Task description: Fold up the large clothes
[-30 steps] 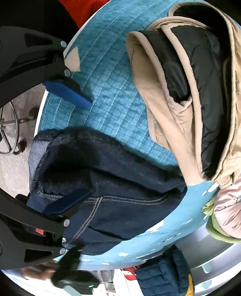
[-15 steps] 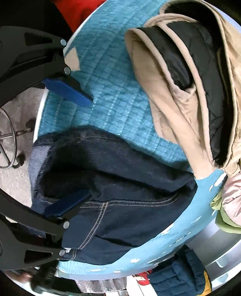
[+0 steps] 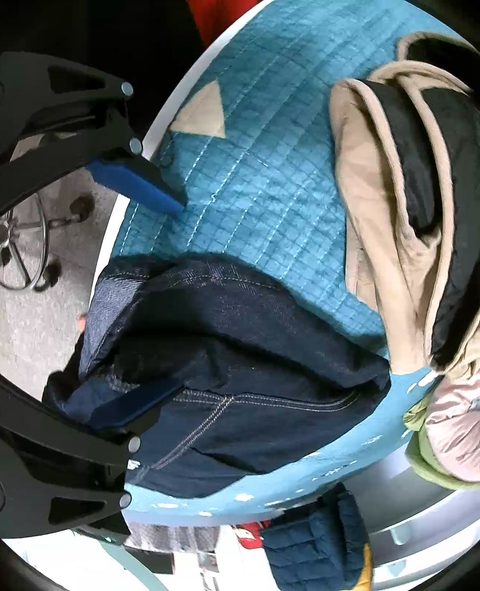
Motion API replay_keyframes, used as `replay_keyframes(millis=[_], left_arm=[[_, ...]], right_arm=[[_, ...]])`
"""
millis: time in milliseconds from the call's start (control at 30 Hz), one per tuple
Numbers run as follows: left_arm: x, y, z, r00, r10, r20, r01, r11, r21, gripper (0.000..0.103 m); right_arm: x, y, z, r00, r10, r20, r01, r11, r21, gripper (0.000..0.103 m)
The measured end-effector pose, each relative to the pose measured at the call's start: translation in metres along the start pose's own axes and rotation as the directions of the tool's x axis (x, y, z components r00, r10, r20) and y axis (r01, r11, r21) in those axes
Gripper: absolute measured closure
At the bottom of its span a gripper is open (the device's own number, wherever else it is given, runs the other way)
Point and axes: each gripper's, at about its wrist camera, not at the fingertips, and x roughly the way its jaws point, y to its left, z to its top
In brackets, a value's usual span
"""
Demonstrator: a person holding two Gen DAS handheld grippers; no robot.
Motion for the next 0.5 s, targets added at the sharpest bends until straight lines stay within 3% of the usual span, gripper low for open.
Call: replay_keyframes(millis=[133, 200, 367, 467, 500], left_arm=[[-0.003, 0.009, -0.007, 0.997, -0.079, -0.01, 0.078, 0.996, -0.046, 0.025], [0.002, 0.011, -0.011, 0.983, -0.177, -0.043, 0.173, 0.981, -0.084, 0.026], [0.002, 0.015, -0.012, 0.978, -0.208, -0.033, 0.203, 0.971, -0.125, 0.027], [-0.001, 0.014, -0.012, 0.97, -0.243, -0.027, 0.238, 0.964, -0.12, 0.071], [-0.003, 0.014, -0.012, 0.966, -0.258, -0.023, 0.254, 0.96, -0.118, 0.075]], right_arm=[[-0.002, -0.001, -0.001, 1.0, 0.014, -0.005, -0.014, 1.0, 0.01, 0.095], [-0.002, 0.0, -0.002, 1.0, 0.019, -0.007, -0.019, 1.0, 0.009, 0.091], [-0.006, 0.006, -0.004, 1.0, 0.024, -0.003, -0.024, 1.0, -0.014, 0.081], [-0.01, 0.014, -0.008, 1.0, 0.025, 0.018, -0.024, 0.999, -0.049, 0.08], [-0.014, 0.02, -0.009, 0.999, 0.012, 0.038, -0.009, 0.997, -0.081, 0.08]])
